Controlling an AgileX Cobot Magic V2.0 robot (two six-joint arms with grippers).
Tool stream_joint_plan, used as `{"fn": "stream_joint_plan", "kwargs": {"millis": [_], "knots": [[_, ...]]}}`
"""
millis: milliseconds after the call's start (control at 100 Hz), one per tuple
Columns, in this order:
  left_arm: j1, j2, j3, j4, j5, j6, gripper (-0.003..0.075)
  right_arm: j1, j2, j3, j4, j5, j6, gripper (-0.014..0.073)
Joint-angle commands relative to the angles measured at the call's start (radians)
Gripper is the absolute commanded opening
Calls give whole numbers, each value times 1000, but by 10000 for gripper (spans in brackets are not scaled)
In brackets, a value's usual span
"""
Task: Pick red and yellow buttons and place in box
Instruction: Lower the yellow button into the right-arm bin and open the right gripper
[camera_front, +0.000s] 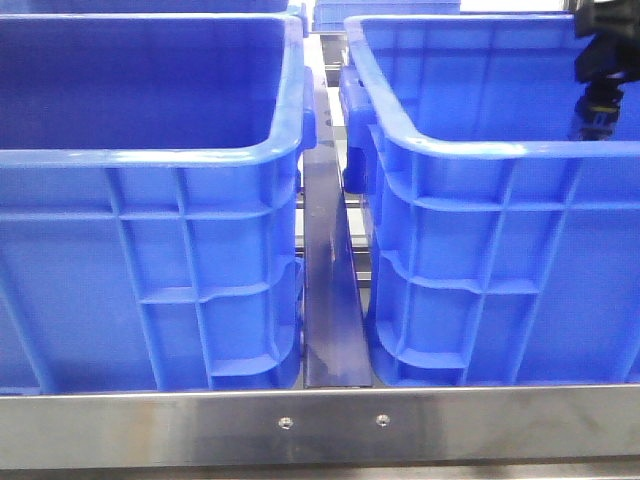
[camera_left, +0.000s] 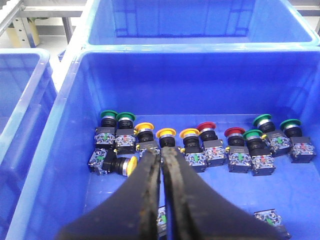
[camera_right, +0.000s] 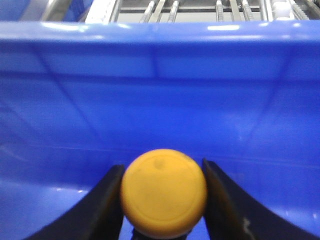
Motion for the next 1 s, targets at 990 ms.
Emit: {"fn": "stream_joint_plan", "kwargs": {"millis": [990], "knots": [[1,5,-29,-8,-75,-9,-19,-4,152,-51,112,79,-107,143]]}}
